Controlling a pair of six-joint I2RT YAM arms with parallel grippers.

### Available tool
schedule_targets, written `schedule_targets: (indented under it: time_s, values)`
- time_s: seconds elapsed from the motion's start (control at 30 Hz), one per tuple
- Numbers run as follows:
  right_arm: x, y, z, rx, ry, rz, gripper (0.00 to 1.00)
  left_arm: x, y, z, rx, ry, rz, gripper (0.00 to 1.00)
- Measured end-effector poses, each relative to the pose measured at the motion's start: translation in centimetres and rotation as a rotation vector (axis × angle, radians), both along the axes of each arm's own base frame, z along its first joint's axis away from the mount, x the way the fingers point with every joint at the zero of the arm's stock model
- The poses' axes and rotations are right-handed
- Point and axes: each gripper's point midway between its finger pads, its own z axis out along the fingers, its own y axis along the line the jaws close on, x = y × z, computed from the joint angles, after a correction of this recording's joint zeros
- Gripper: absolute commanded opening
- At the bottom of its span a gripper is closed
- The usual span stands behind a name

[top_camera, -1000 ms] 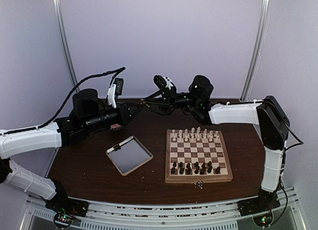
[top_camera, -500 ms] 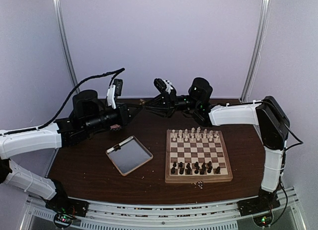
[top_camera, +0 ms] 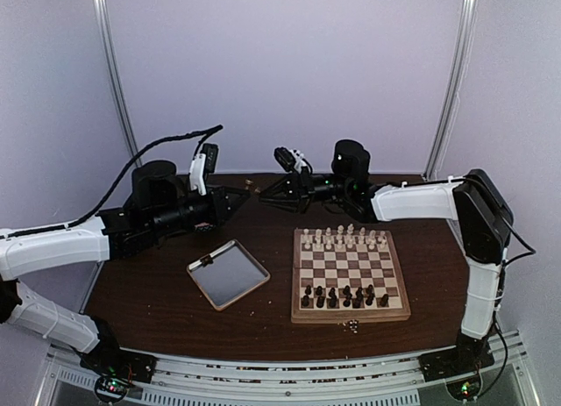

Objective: Set up the chess pieces on the board
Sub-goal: Pass from the left arm to the right, then place the pawn on the chessboard.

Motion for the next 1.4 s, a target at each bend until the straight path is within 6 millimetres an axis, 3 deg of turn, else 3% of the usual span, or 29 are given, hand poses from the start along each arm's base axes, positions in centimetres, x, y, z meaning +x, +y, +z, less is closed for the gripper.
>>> schedule_targets:
  time_s: [0.1, 0.17, 0.27, 0.4, 0.5, 0.67, 0.8, 0.93, 1.1, 1.4]
  values:
    - [0.8, -1.4, -2.7, -0.101, -0.019, -0.034, 0.09, 0.3, 0.0, -1.3, 0.053, 0.034, 0.013, 0.04]
    - [1.9, -2.7, -3.5, -0.143, -0.049, -0.071, 0.08, 0.6, 0.0, -2.3, 0.094, 0.059, 0.020, 0.04]
    - [3.5, -6.1, -5.0, -0.284, -0.148, -0.140, 0.08, 0.9, 0.2, -4.4, 0.176, 0.107, 0.026, 0.04]
    - [4.2, -10.5, -5.5, -0.487, -0.367, -0.173, 0.08, 1.1, 0.5, -7.5, 0.295, 0.174, 0.020, 0.04]
    - [2.7, -13.4, -6.5, -0.645, -0.526, -0.133, 0.09, 1.0, 0.6, -9.7, 0.380, 0.215, 0.000, 0.04]
    - [-0.7, -19.3, -10.2, -0.941, -0.710, 0.024, 0.08, 0.5, 0.7, -13.2, 0.502, 0.279, -0.047, 0.04]
    - [-2.8, -24.5, -14.4, -1.185, -0.763, 0.204, 0.08, 0.2, 0.7, -14.9, 0.558, 0.309, -0.074, 0.04]
    - [-4.5, -28.7, -17.0, -1.371, -0.781, 0.376, 0.08, 0.0, 0.6, -15.7, 0.576, 0.323, -0.094, 0.04]
    - [-5.3, -31.0, -18.3, -1.508, -0.816, 0.527, 0.08, -0.2, 0.4, -16.5, 0.585, 0.340, -0.113, 0.04]
    - [-5.1, -31.1, -21.3, -1.606, -0.798, 0.673, 0.09, -0.4, -0.1, -16.7, 0.589, 0.354, -0.141, 0.05]
